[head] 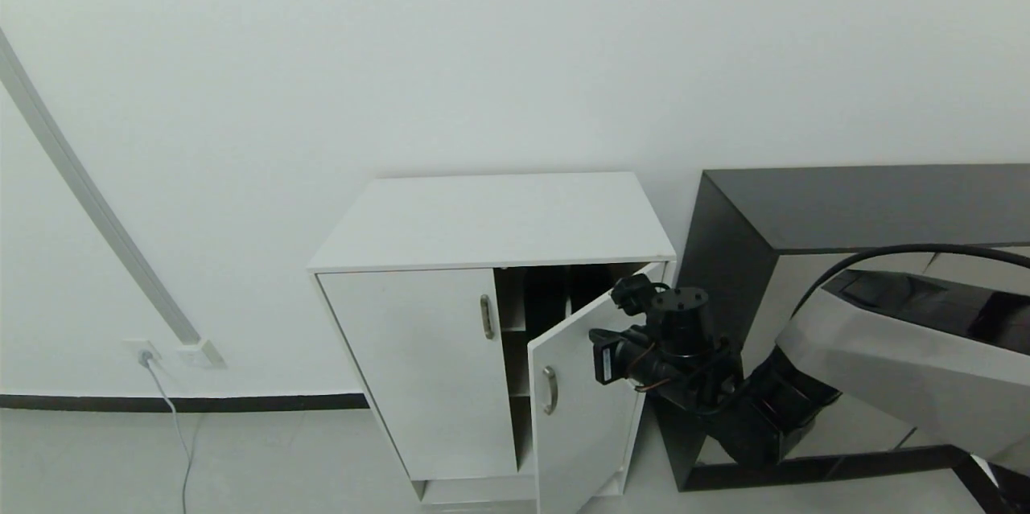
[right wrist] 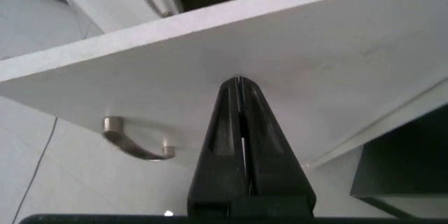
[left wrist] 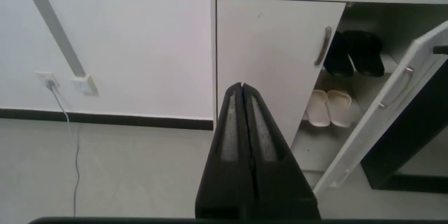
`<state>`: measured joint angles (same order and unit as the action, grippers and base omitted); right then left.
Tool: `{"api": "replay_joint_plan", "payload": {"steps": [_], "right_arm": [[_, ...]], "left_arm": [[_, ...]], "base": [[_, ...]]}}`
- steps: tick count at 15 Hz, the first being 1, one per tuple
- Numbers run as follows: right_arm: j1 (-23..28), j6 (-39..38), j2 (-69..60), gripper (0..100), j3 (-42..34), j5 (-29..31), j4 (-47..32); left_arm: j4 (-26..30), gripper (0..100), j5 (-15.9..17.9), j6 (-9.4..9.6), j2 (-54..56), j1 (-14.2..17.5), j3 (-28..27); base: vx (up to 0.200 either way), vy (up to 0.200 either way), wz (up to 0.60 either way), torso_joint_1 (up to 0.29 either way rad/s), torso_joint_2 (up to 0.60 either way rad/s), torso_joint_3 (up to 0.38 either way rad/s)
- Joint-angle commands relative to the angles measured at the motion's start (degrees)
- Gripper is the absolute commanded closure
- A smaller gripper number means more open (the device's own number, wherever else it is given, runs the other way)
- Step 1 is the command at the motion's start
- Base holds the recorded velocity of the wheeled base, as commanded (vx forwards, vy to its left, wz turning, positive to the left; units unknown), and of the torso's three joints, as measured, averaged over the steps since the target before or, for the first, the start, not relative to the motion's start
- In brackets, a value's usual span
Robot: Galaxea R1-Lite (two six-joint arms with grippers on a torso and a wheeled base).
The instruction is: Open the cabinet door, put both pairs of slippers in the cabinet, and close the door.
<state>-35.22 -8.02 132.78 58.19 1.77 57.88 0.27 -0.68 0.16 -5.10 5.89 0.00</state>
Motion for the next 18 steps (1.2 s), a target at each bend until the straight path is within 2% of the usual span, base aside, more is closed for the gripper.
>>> {"api": "replay_joint_plan", "payload": {"steps": [1,5,18], "right_arm": [[1.03,0.02,3.01,100,3.16,-0.01,-0.05],[2.7,0.02,6.53,100,9.05,-0.01,-1.63],[5.51,0.11,9.87,100,24.78,0.08,-13.67]], "left_arm": [[0.0,100,-0.02,0.02,0.0,0.0,0.0],[0.0,100,-0.02,0.02,0.0,0.0,0.0],[0.0,100,-0.02,0.02,0.0,0.0,0.0]], "base": [[0.0,0.0,0.0,0.0,0.0,0.0],[0.0,0.0,0.0,0.0,0.0,0.0],[0.0,0.0,0.0,0.0,0.0,0.0]]}}
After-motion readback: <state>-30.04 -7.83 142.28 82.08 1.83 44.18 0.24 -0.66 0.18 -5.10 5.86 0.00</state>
